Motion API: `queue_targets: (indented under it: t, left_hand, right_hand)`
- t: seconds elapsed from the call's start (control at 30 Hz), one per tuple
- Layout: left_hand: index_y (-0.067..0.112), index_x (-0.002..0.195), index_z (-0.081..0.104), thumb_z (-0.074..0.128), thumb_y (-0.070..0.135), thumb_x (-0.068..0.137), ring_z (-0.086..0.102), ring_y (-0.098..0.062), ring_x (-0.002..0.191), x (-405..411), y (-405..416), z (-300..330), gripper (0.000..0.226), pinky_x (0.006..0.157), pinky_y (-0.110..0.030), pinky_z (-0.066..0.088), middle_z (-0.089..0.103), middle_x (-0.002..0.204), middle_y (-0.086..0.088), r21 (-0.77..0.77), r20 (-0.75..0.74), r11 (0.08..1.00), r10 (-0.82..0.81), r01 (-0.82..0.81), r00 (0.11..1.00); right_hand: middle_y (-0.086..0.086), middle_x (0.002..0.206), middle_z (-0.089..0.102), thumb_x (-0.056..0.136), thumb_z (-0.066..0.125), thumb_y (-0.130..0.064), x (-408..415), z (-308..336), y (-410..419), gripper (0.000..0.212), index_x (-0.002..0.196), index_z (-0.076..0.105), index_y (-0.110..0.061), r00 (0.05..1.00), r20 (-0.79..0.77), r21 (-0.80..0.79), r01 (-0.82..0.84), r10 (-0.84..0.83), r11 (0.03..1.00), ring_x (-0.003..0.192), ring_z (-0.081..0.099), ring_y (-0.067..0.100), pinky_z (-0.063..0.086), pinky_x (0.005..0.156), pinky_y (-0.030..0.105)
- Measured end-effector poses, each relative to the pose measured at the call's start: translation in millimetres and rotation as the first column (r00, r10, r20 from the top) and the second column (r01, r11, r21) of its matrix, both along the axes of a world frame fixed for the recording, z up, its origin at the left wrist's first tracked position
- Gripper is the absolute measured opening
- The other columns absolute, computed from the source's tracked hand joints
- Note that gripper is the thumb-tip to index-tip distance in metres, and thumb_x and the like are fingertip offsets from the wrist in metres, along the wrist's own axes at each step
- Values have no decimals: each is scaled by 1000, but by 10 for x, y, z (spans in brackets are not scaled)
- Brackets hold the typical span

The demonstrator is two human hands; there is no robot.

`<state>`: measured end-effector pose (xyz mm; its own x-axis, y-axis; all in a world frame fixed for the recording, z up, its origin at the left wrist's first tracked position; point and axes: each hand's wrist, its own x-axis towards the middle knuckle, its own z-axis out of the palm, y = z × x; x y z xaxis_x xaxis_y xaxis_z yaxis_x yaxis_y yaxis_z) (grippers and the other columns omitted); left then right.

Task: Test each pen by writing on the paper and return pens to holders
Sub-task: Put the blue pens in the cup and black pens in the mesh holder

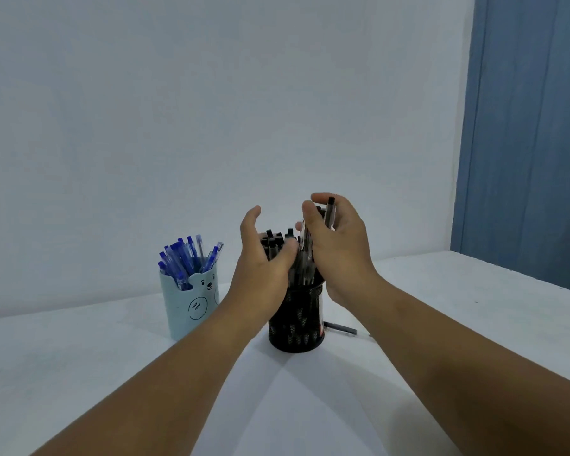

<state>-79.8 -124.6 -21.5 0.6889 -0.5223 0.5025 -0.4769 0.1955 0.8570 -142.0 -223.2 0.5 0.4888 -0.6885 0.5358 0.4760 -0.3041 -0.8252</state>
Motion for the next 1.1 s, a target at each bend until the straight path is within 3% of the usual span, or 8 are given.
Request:
queue_targets:
  t: [0.17, 0.27, 0.37, 0.6, 0.77, 0.9, 0.97, 1.1]
  left_hand:
    - [46, 149, 22, 56, 36, 101, 59, 5, 88, 72, -14, 102, 60, 62, -6, 46, 53, 129, 8, -47, -6, 997, 54, -54, 999]
    - [46, 147, 27, 56, 40, 101, 62, -8, 108, 83, -5, 75, 55, 81, -22, 51, 56, 133, 1, -62, -79, 998, -11, 6, 997]
    - [45, 148, 30, 46, 44, 104, 61, -4, 108, 57, -13, 63, 47, 82, -22, 46, 58, 125, 6, -30, -79, 999, -24, 22, 997]
    - [48, 144, 29, 35, 39, 108, 57, 8, 77, 18, 11, 206, 38, 58, -11, 43, 51, 112, 21, 13, 13, 998, 53, -53, 998]
    - [35, 143, 48, 33, 52, 105, 58, -2, 120, 70, 39, 114, 44, 82, -18, 50, 56, 137, 11, -7, -110, 994, -110, 110, 988]
    - [28, 123, 63, 41, 41, 106, 63, -5, 107, 47, 51, 142, 31, 75, -20, 45, 67, 117, 10, 53, -109, 998, -33, 39, 994]
    - [29, 117, 64, 45, 40, 105, 59, -1, 104, 33, 51, 167, 24, 74, -18, 40, 65, 114, 13, 103, -70, 995, 18, -10, 997]
    - [39, 118, 60, 50, 52, 100, 52, -4, 117, 30, 58, 170, 24, 81, -19, 38, 58, 126, 17, 98, -55, 995, 0, 6, 998]
  right_hand:
    - [-10, 125, 58, 101, 53, -42, 22, 56, 10, 27, 128, 50, -43, 999, -13, -74, -30, 29, 997, 116, 60, 12, 50, 102, 38]
    - [-7, 108, 70, 103, 50, -43, -39, 38, 42, 24, 106, 70, -30, 995, -47, -105, -89, 84, 990, 105, 64, 13, 51, 101, 36]
    - [-3, 110, 68, 96, 45, -62, -44, 42, 55, 33, 115, 58, -38, 987, -21, -111, -162, 160, 981, 108, 64, 17, 54, 94, 38]
    - [-1, 82, 66, 108, 43, -27, -36, 139, 69, 24, 108, 67, -23, 996, 81, -127, -33, 44, 991, 91, 70, 18, 53, 76, 20]
    - [-10, 113, 66, 105, 42, -27, -11, -19, 9, 30, 108, 72, -25, 982, -189, -248, -25, -23, 968, 107, 63, 9, 51, 99, 40]
    - [-15, 129, 64, 105, 46, -21, -161, 29, -50, 29, 124, 68, -27, 980, -160, -193, -147, 116, 970, 110, 57, -9, 45, 91, 13]
    - [-15, 135, 59, 106, 46, -29, -241, 114, -130, 28, 128, 63, -29, 979, -179, -237, -142, 101, 961, 119, 53, -5, 42, 98, 16]
    - [-1, 104, 68, 97, 52, -8, -407, 113, -445, 21, 103, 67, -20, 920, -388, -284, -67, -51, 957, 82, 66, 18, 53, 73, 34]
